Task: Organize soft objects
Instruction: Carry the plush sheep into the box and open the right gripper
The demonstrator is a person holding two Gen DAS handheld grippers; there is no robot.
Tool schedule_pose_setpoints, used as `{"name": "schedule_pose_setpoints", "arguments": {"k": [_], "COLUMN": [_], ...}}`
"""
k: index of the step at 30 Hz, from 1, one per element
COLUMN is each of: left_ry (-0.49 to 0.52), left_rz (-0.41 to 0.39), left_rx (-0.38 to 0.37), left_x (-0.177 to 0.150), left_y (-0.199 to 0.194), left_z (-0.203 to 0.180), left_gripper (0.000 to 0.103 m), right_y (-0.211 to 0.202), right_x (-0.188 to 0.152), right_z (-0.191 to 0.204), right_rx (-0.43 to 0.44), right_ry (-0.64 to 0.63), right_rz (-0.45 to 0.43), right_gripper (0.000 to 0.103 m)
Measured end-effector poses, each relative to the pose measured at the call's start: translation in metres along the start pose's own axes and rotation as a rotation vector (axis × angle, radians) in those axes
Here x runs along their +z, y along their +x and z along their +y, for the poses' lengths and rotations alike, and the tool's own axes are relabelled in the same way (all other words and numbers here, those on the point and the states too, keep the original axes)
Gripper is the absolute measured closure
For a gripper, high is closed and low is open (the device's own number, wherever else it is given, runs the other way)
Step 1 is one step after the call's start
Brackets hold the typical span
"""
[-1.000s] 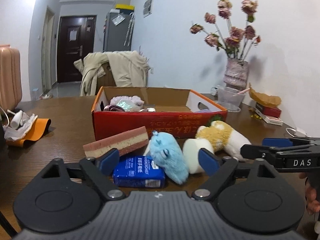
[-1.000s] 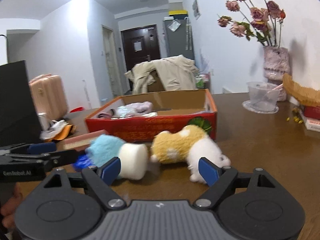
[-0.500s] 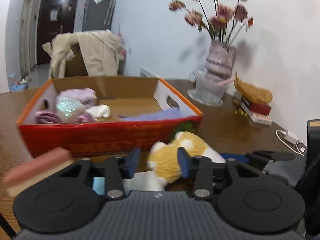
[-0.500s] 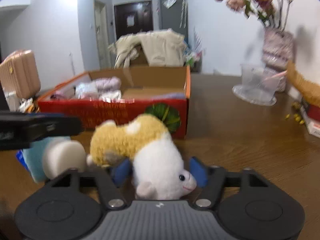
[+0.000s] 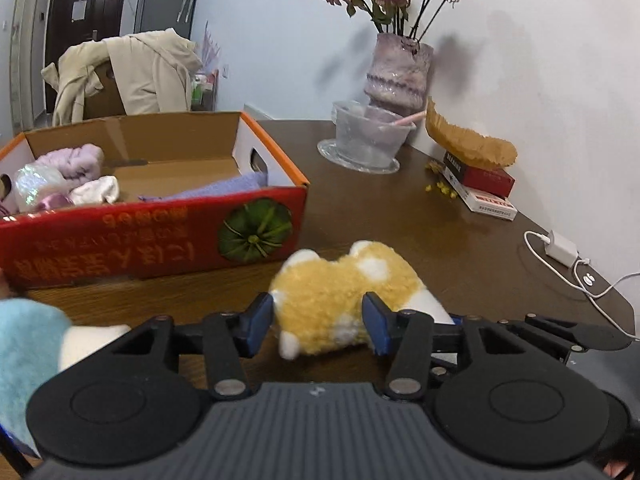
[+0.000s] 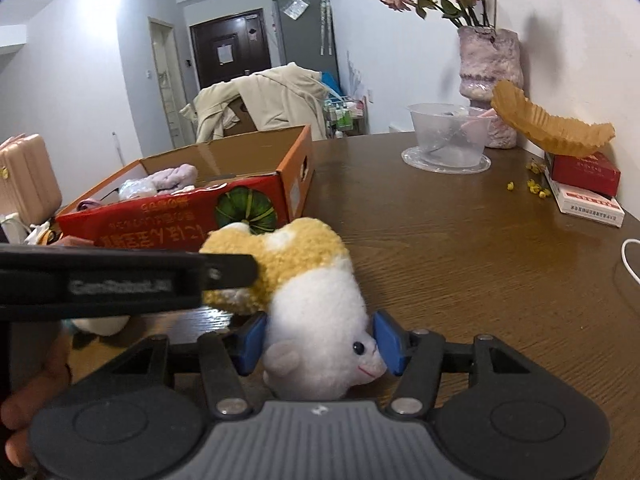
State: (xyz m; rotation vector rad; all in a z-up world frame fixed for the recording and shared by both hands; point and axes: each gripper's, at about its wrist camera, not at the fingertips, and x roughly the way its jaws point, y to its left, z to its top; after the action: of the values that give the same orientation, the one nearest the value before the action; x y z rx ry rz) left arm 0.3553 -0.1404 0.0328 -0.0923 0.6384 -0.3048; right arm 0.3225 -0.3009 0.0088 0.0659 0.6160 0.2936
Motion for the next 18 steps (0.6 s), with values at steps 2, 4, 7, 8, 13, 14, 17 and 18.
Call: {"name": "schedule_pose_setpoints", "arguments": {"k": [2, 4, 7, 8, 13, 14, 17, 18], "left_ry": [-0.020, -0.058, -0.073, -0.074, -0.072, -0.068, -0.048, -0.047], "left_rz": [0.000, 0.007, -0.013, -0.021, -0.094, -0.121, -0.171, -0.180], "left_rx": [-0.003, -0.011, -0.014, -0.013, -0.030, -0.036, -0.043, -0.040], "left_x": [-0.002, -0.003, -0.004, -0.003, 0.019, 0.027, 0.062, 0.077], "left_y": [0.000, -0.001, -0.008, -0.011, -0.049, -0.058, -0.070, -0.069], "left_z": [0.003, 0.006, 0.006, 0.004, 0.007, 0.010, 0.027, 0.034], "left_gripper": [0.053, 0.054, 0.056, 0.057, 0.057, 0.057, 0.057, 0.054], "right_y": [-0.002, -0.003, -0.008, -0.010, -0.041, -0.047, -0.048, -0.043], "right_x": [-0.001, -0.004, -0.005, -0.004, 0.012, 0.021, 0.055, 0.068], "right_z": [0.000, 0.001, 0.002, 0.003, 0.014, 0.016, 0.026, 0.030], "right_rx": [0.003, 0.004, 0.018, 0.023, 0.059, 0.073, 0.112, 0.123], "right_ry": [-0.017, -0.038, -0.045, -0.045, -0.036, -0.040, -0.051, -0.061], "right_rz": [-0.005, -0.014, -0.014, -0.012, -0.083, -0.107, -0.153, -0.166], "right_gripper": [0.046, 0.049, 0.055, 0.057, 0.058, 0.058, 0.058, 0.058]}}
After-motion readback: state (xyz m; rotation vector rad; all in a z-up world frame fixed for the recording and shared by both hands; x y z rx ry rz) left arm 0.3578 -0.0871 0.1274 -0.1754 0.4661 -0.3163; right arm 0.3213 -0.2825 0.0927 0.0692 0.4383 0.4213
